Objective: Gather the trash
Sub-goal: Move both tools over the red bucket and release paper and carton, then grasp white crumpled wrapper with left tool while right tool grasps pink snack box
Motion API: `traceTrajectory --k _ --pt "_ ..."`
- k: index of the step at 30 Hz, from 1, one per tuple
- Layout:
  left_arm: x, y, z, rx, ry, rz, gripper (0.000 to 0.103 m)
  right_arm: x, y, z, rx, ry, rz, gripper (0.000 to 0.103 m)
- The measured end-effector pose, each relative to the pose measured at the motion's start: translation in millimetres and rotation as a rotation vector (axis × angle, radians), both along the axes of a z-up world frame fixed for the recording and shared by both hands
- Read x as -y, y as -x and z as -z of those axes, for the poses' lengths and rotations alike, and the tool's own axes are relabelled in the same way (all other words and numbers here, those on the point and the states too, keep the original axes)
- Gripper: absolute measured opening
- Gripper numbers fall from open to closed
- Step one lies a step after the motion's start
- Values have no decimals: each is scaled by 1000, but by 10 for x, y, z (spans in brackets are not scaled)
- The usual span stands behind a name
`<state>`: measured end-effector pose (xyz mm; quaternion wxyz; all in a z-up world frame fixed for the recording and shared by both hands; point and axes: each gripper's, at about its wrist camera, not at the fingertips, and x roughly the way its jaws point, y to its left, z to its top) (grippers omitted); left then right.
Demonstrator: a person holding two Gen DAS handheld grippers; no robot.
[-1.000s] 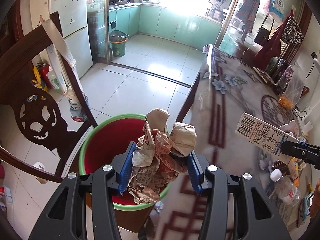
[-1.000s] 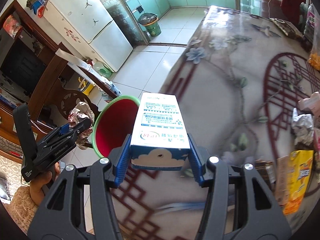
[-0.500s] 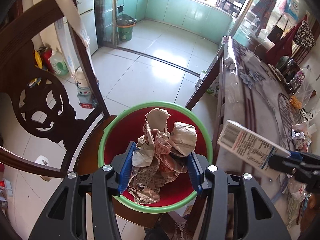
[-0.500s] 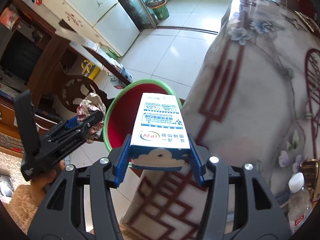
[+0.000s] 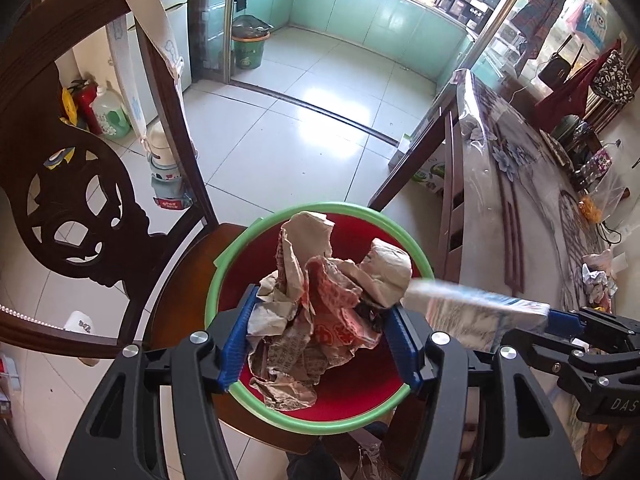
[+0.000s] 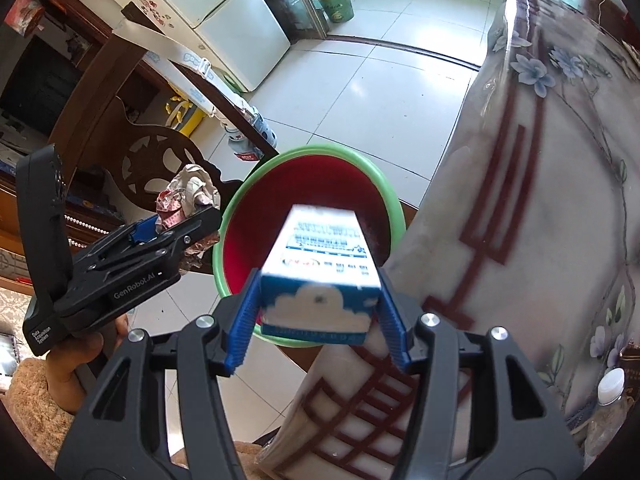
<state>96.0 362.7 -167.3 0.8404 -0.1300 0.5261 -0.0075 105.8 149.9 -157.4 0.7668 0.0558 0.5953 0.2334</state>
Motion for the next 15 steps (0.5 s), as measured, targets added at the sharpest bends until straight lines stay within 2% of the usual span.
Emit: traceTrajectory --k 4,6,9,15 --pt "5 -17 -55 16 14 2 65 80 37 -137 44 12 25 64" --pt "38 -25 -78 27 9 12 76 144 50 -189 54 11 41 64" --pt "93 -44 -79 30 6 31 77 284 75 -260 67 12 77 67" --pt "238 -77 -81 25 -3 62 88 618 162 -349 87 11 160 71"
